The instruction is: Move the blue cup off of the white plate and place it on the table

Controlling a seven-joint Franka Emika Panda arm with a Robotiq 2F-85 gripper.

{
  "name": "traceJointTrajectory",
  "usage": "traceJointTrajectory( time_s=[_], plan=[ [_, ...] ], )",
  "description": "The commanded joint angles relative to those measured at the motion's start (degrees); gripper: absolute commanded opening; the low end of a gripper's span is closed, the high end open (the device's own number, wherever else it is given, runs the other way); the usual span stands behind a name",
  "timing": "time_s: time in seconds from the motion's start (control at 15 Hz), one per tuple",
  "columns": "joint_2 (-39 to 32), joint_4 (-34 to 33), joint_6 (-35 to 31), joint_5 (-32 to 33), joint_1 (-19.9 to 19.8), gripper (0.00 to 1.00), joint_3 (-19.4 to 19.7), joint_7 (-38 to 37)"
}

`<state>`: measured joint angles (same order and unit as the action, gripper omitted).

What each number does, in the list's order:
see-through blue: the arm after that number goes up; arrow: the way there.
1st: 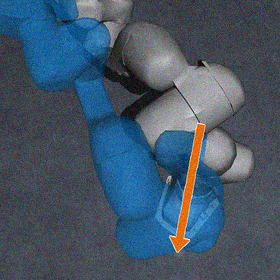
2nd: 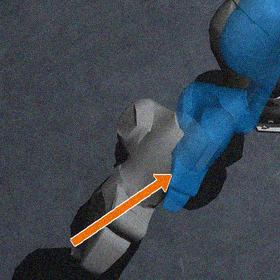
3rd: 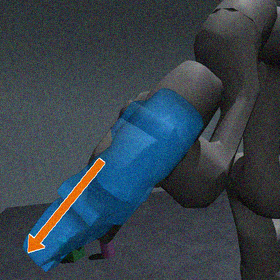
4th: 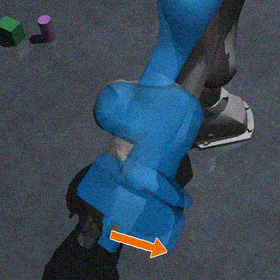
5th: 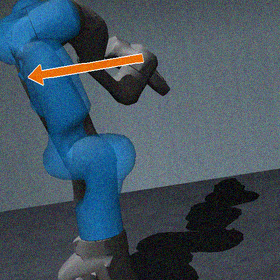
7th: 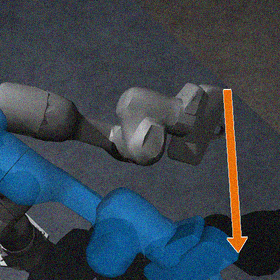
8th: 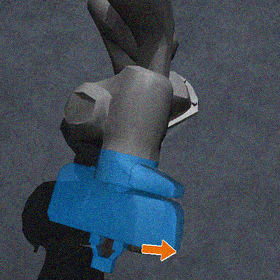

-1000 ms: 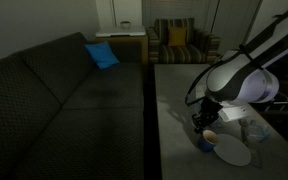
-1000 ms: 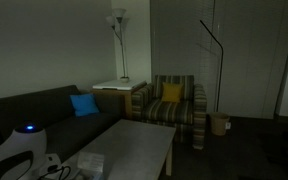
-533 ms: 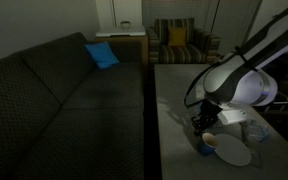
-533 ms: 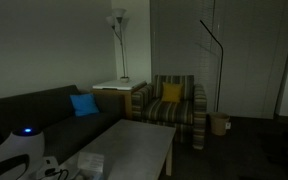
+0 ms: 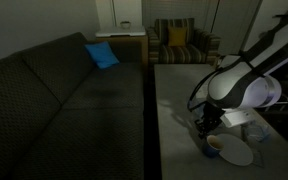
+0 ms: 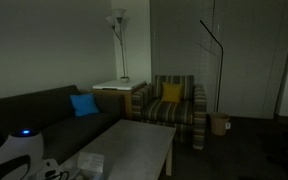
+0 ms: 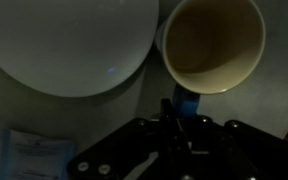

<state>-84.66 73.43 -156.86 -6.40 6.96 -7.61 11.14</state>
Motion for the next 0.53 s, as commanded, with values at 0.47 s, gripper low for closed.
traceJointTrajectory(
  time_s=[0.47],
  plan=[
    [0.0,0.9,-0.1,2.8,0.0,0.03,2.2,-6.0]
  ],
)
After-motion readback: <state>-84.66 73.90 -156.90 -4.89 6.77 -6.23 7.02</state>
